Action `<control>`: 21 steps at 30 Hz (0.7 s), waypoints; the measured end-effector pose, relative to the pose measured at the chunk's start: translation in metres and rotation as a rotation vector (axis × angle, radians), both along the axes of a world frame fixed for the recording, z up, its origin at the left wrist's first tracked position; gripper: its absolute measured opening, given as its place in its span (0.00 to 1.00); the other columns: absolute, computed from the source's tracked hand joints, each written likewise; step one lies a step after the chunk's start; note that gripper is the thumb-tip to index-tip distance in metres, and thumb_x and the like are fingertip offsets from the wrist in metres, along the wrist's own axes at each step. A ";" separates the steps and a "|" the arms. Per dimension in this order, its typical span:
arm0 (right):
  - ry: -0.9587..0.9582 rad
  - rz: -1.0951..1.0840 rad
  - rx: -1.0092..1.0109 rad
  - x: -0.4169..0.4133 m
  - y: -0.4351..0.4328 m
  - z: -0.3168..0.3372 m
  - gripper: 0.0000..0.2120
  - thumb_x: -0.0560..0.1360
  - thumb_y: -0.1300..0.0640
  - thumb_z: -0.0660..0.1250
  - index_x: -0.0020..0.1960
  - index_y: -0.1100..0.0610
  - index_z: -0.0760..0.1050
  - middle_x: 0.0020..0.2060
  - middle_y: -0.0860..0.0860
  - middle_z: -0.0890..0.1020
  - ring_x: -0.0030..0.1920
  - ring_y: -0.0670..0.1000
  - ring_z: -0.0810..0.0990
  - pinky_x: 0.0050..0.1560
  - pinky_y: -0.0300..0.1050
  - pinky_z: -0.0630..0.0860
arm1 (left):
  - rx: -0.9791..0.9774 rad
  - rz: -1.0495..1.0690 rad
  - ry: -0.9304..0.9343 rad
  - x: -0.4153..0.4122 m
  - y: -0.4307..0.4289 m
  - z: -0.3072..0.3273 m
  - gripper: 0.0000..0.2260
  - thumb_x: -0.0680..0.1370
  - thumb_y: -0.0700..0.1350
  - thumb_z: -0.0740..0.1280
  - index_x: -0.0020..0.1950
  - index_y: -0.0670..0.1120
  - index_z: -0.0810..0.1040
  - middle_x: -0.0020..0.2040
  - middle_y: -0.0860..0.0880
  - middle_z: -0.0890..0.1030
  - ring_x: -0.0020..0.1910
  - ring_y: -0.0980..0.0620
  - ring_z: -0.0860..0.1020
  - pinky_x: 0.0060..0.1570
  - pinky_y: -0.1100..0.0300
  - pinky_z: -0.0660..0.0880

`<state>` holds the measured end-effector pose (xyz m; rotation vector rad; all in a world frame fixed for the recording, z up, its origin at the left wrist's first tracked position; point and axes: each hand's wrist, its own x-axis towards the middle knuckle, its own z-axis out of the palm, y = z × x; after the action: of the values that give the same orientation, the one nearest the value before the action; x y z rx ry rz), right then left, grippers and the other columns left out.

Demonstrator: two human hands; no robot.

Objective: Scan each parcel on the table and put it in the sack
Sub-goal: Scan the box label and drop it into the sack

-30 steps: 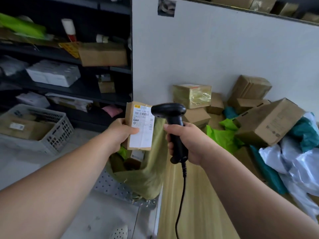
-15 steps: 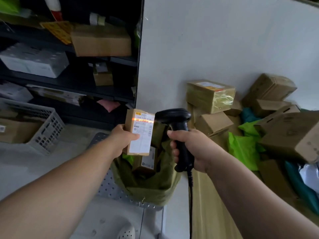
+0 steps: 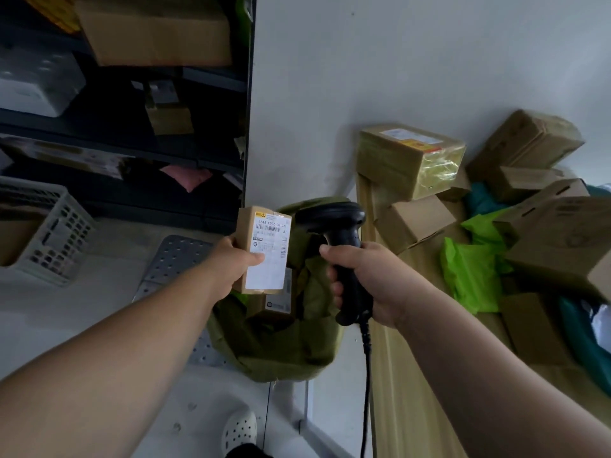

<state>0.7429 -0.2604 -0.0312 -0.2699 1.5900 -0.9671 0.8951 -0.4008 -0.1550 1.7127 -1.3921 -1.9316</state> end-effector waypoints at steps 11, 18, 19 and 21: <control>0.055 -0.058 0.016 -0.020 0.025 -0.033 0.08 0.76 0.58 0.71 0.50 0.60 0.74 0.27 0.51 0.77 0.27 0.49 0.76 0.31 0.42 0.77 | 0.072 -0.090 -0.153 -0.021 0.007 -0.044 0.24 0.76 0.46 0.70 0.70 0.44 0.66 0.62 0.42 0.76 0.42 0.50 0.75 0.35 0.58 0.71; 0.104 -0.144 0.025 -0.038 0.053 -0.044 0.09 0.76 0.58 0.71 0.47 0.61 0.72 0.26 0.52 0.76 0.25 0.50 0.74 0.29 0.43 0.75 | -0.137 -0.159 -0.253 -0.048 0.022 -0.038 0.37 0.76 0.57 0.66 0.77 0.48 0.51 0.72 0.43 0.65 0.68 0.41 0.68 0.61 0.48 0.68; 0.108 -0.165 0.011 -0.042 0.059 -0.044 0.09 0.76 0.58 0.71 0.47 0.61 0.72 0.26 0.51 0.76 0.25 0.50 0.74 0.29 0.43 0.75 | -0.218 -0.193 -0.253 -0.057 0.025 -0.032 0.37 0.76 0.57 0.65 0.78 0.48 0.50 0.74 0.44 0.63 0.70 0.41 0.66 0.64 0.47 0.67; 0.127 -0.218 -0.017 -0.053 0.073 -0.043 0.09 0.76 0.58 0.71 0.47 0.60 0.71 0.27 0.51 0.76 0.26 0.50 0.73 0.29 0.44 0.73 | -0.390 -0.274 -0.246 -0.077 0.033 -0.017 0.37 0.77 0.58 0.64 0.78 0.48 0.49 0.77 0.45 0.59 0.73 0.43 0.62 0.68 0.47 0.63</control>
<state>0.6900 -0.1878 -0.0741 -0.1747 1.7539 -1.1498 0.8182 -0.3677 -0.1719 1.6761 -2.0280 -1.4597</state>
